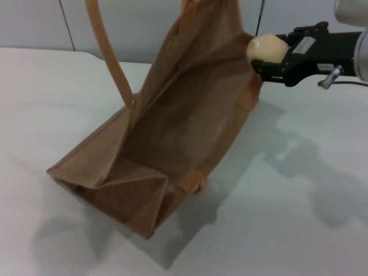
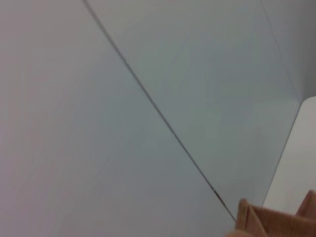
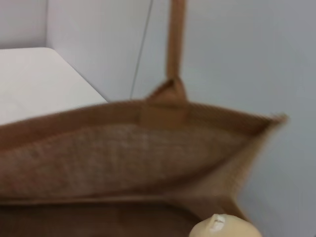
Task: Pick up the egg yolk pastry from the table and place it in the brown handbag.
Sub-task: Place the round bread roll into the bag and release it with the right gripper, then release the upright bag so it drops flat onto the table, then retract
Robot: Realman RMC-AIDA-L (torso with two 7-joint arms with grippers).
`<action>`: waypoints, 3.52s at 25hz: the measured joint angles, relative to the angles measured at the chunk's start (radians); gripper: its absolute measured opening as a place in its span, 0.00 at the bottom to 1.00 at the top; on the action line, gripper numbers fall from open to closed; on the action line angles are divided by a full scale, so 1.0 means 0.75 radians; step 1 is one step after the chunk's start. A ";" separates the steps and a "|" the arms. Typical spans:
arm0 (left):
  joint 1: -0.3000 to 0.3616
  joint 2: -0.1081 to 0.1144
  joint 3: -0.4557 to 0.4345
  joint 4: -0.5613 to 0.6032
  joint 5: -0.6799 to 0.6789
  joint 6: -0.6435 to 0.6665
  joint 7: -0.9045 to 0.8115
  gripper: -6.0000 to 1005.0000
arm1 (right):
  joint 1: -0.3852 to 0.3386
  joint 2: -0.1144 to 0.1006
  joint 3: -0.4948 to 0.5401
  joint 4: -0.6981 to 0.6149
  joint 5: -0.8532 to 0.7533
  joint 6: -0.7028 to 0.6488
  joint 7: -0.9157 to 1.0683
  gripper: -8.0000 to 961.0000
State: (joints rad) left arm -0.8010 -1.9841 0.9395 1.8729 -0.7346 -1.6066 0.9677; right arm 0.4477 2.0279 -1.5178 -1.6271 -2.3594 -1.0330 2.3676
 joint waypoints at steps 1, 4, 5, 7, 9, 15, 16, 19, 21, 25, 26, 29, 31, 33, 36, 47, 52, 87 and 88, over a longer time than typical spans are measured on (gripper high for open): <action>0.000 -0.004 0.000 0.000 -0.001 0.000 0.021 0.13 | -0.004 0.000 -0.012 -0.012 0.001 -0.003 0.005 0.62; 0.001 -0.013 -0.003 0.000 -0.001 0.007 0.044 0.13 | -0.011 0.000 -0.052 -0.056 0.029 -0.036 0.018 0.62; 0.002 -0.013 -0.006 0.000 -0.001 0.009 0.044 0.13 | -0.012 -0.001 -0.063 -0.069 0.042 -0.049 0.019 0.62; 0.001 -0.013 -0.013 0.000 -0.001 0.014 0.048 0.13 | -0.013 -0.001 -0.088 -0.094 0.066 -0.068 0.020 0.62; 0.000 -0.013 -0.015 0.000 0.000 0.021 0.054 0.13 | -0.014 -0.002 -0.113 -0.104 0.097 -0.073 0.019 0.62; -0.003 -0.023 -0.005 0.000 0.000 0.060 0.065 0.13 | 0.007 -0.008 -0.154 -0.098 0.210 -0.086 -0.036 0.61; -0.004 -0.026 -0.004 0.001 0.000 0.063 0.066 0.13 | 0.016 -0.008 -0.156 -0.092 0.217 -0.086 -0.042 0.61; -0.012 -0.033 -0.002 0.002 -0.001 0.066 0.066 0.13 | 0.043 -0.008 -0.161 -0.064 0.223 -0.086 -0.057 0.61; -0.018 -0.041 -0.001 0.004 -0.002 0.067 0.066 0.13 | 0.063 -0.008 -0.161 -0.041 0.223 -0.079 -0.062 0.61; -0.021 -0.055 0.004 0.018 -0.021 0.067 0.067 0.13 | 0.107 -0.006 -0.157 0.016 0.233 -0.053 -0.073 0.61; -0.022 -0.056 0.007 0.020 -0.027 0.068 0.067 0.13 | 0.117 -0.006 -0.157 0.033 0.241 -0.039 -0.074 0.61; -0.021 -0.057 0.018 0.020 -0.045 0.068 0.067 0.13 | 0.151 -0.007 -0.139 0.101 0.258 -0.005 -0.073 0.61; -0.015 -0.058 0.034 0.021 -0.048 0.068 0.064 0.13 | 0.175 -0.007 -0.105 0.139 0.260 0.000 -0.067 0.61; -0.010 -0.058 0.048 0.020 -0.048 0.068 0.062 0.13 | 0.190 -0.007 -0.063 0.158 0.261 0.008 -0.064 0.61; -0.006 -0.058 0.056 0.013 -0.044 0.068 0.061 0.13 | 0.193 -0.006 -0.038 0.170 0.261 0.047 -0.064 0.61; 0.009 -0.058 0.056 0.011 -0.039 0.074 0.065 0.13 | 0.195 -0.008 -0.042 0.222 0.250 0.052 -0.066 0.94; 0.032 -0.058 0.048 0.009 -0.037 0.091 0.065 0.13 | 0.181 -0.010 0.002 0.223 0.244 -0.007 -0.063 0.94; 0.243 -0.058 -0.058 -0.655 -0.786 0.357 0.279 0.40 | 0.010 -0.005 0.258 0.638 0.153 0.561 -0.187 0.94; 0.240 -0.057 -0.060 -0.695 -0.829 0.347 0.317 0.42 | 0.010 -0.003 0.256 0.639 0.153 0.568 -0.192 0.94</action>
State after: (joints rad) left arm -0.6208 -2.0271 0.8947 1.3520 -1.3565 -1.3466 1.2054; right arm 0.4555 2.0255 -1.3259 -1.1478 -2.2445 -0.6071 2.2236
